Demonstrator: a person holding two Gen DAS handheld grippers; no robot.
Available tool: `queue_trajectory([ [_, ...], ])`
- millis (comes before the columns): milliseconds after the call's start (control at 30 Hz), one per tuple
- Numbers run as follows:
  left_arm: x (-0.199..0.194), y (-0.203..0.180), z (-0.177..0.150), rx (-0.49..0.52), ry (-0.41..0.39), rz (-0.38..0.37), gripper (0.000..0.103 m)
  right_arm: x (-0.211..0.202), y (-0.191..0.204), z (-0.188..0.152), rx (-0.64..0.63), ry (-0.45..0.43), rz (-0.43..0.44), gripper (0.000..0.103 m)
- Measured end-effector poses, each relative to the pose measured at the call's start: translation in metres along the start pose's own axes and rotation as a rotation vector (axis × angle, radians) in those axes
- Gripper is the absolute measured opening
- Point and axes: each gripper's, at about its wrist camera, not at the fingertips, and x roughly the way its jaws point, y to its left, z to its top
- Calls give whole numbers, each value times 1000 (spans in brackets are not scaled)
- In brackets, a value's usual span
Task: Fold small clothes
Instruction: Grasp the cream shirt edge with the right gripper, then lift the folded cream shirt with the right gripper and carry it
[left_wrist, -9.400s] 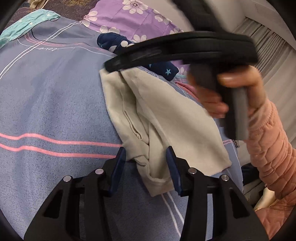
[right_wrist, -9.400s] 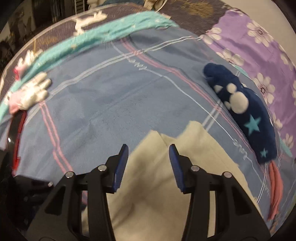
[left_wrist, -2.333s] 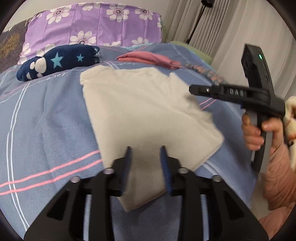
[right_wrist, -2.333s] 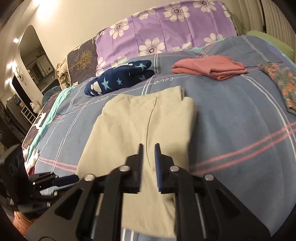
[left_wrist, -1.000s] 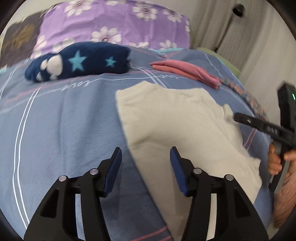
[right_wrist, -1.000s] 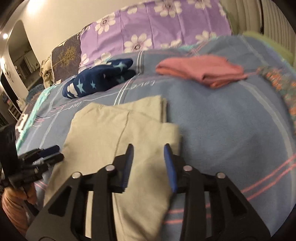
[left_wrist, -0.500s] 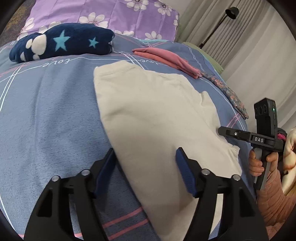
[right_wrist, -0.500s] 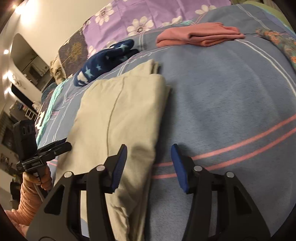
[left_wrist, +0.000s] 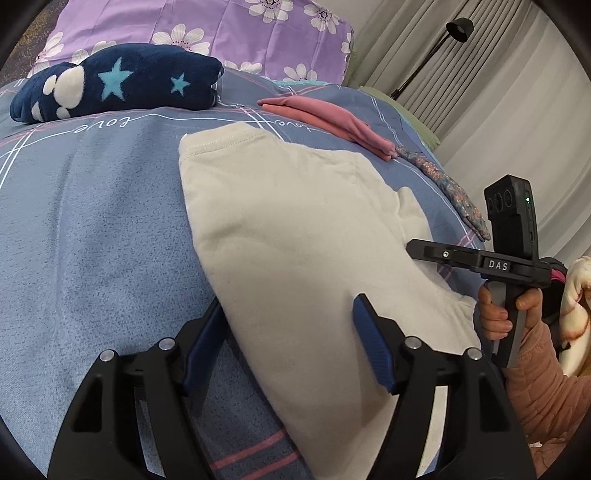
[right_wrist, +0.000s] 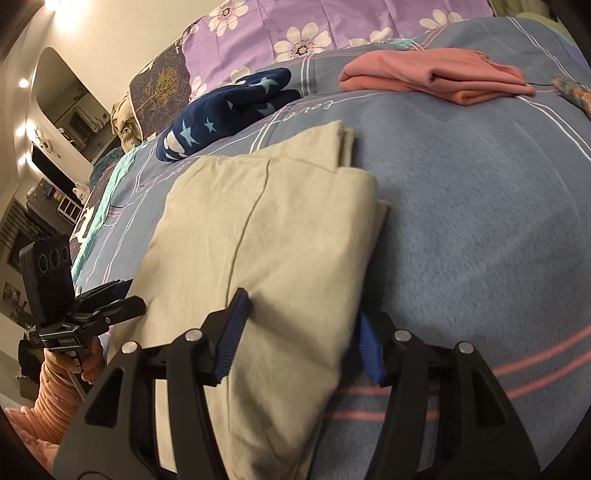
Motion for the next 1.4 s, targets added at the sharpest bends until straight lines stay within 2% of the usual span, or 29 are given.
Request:
queue_trajectory([
  [567, 8, 6, 8, -31, -12, -54, 69, 6, -2, 6, -18, -8, 23, 58],
  [667, 3, 12, 7, -53, -14, -33, 47, -3, 0, 1, -18, 3, 18, 56],
  [700, 2, 15, 7, -67, -14, -46, 44, -4, 1, -1, -25, 8, 19, 56],
  [833, 6, 22, 9, -90, -11, -81, 43, -1, 1, -4, -55, 24, 23, 56],
  [967, 21, 12, 22, -40, 7, -74, 53, 15, 5, 11, -59, 6, 51, 60],
  [1033, 27, 7, 27, -12, 11, -50, 52, 19, 7, 15, -59, -1, 44, 56],
  [1067, 28, 3, 29, 8, 9, -25, 49, 19, 9, 15, -60, -7, 20, 45],
  [1100, 28, 0, 29, 20, 6, -7, 39, 18, 11, 15, -63, -12, 5, 33],
  [1167, 23, -5, 29, 43, -9, 8, 26, 10, 18, 13, -75, -35, -12, 21],
  [1267, 10, -18, 31, 77, -40, 31, 19, -5, 38, 11, -132, -86, -75, 17],
  [1400, -20, -47, 35, 147, -111, 47, 18, -39, 73, 7, -206, -181, -157, 17],
])
